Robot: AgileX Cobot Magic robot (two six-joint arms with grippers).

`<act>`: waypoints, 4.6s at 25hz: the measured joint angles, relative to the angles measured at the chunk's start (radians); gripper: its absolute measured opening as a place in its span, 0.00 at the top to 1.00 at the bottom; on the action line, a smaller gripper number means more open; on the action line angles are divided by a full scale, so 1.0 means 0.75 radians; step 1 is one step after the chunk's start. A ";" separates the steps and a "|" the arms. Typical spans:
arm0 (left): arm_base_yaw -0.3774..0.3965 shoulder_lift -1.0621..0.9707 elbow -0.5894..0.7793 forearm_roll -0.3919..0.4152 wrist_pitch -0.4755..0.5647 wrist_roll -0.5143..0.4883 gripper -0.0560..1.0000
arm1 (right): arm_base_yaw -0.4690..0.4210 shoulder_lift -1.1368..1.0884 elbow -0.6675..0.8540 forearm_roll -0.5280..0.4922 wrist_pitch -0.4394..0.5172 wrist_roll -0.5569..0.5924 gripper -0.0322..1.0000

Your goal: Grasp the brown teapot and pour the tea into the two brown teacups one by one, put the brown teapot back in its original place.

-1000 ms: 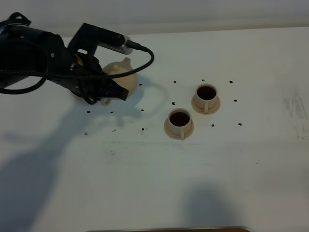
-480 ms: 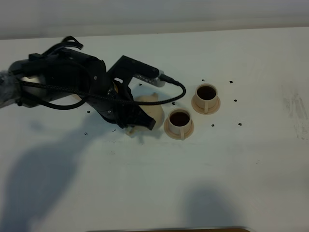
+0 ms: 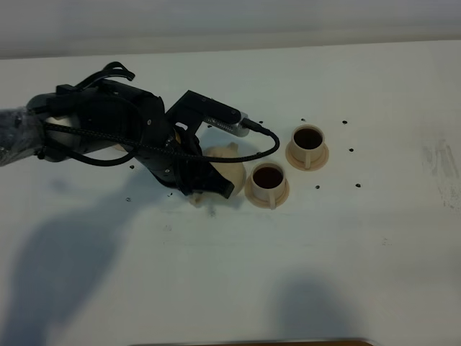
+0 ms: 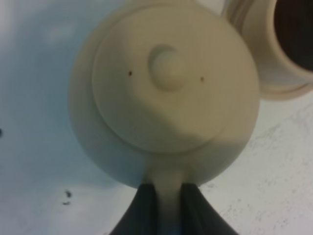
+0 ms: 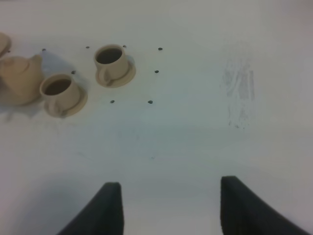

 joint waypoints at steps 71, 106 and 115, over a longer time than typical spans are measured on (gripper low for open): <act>0.536 0.054 -0.010 -0.015 -0.256 0.175 0.79 | 0.000 0.000 0.000 0.000 0.000 0.000 0.55; 0.548 -0.117 -0.036 -0.045 -0.249 0.254 0.35 | 0.000 0.000 0.000 0.000 0.000 0.000 0.55; 0.750 -0.307 -0.036 0.005 -0.077 0.240 0.41 | 0.000 0.000 0.000 0.000 0.000 0.000 0.55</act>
